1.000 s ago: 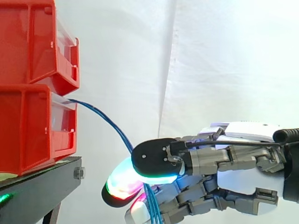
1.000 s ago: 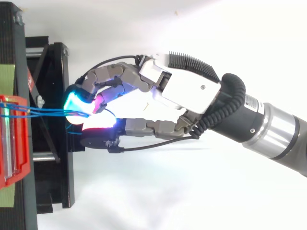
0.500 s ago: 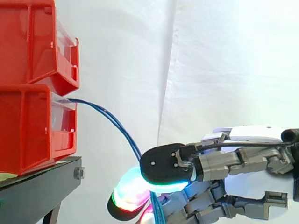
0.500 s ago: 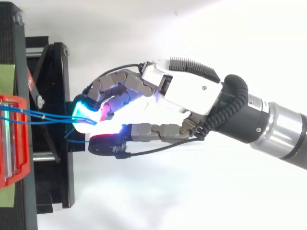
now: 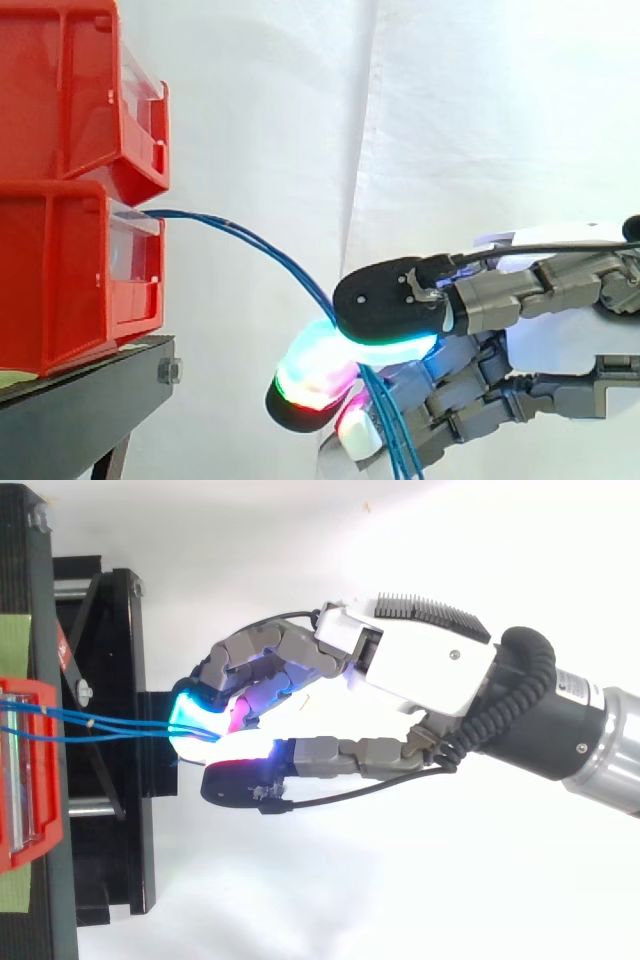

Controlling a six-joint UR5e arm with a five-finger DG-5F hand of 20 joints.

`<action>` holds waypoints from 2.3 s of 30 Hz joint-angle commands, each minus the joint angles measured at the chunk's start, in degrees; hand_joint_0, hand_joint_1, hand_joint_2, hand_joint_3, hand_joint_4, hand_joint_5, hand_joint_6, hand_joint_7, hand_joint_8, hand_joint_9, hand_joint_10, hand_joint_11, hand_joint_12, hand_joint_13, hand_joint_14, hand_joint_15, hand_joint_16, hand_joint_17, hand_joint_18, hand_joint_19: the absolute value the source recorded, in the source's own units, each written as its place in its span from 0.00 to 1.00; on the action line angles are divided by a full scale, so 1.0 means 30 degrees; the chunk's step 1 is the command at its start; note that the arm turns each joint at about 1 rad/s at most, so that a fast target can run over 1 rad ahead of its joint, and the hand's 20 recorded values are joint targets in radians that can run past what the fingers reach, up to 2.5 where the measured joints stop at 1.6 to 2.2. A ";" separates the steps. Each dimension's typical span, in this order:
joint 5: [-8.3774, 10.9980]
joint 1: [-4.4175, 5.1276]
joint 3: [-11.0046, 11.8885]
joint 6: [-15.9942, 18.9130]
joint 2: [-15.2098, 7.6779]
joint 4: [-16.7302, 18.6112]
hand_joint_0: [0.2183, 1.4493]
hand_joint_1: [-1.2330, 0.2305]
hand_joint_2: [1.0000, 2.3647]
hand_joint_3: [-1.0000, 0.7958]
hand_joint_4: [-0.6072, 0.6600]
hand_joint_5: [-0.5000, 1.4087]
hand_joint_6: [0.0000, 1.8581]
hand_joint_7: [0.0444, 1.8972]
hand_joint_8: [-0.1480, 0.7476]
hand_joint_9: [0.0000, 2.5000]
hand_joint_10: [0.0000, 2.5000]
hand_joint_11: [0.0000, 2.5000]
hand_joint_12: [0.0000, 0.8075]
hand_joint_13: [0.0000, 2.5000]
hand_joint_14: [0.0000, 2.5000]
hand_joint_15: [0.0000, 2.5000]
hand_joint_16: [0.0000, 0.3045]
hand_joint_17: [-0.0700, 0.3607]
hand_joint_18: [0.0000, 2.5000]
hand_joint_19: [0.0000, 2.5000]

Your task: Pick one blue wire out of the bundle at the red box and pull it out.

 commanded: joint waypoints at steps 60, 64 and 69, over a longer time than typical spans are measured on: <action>0.0218 0.0150 0.0879 0.3942 0.1379 -0.5841 0.30 0.40 0.01 0.40 0.64 0.25 0.27 0.72 0.41 0.41 0.01 0.19 0.43 0.26 0.01 0.16 0.19 0.46 0.16 0.21; 0.0218 0.0150 0.0879 0.3913 0.1349 -0.5841 0.27 0.42 0.01 0.35 0.65 0.24 0.27 0.70 0.42 0.41 0.01 0.19 0.44 0.26 0.01 0.16 0.19 0.47 0.16 0.22; 0.0218 0.0150 0.0879 0.3884 0.1349 -0.5811 0.25 0.48 0.00 0.33 0.66 0.24 0.27 0.65 0.43 0.41 0.01 0.19 0.45 0.26 0.01 0.16 0.20 0.48 0.16 0.22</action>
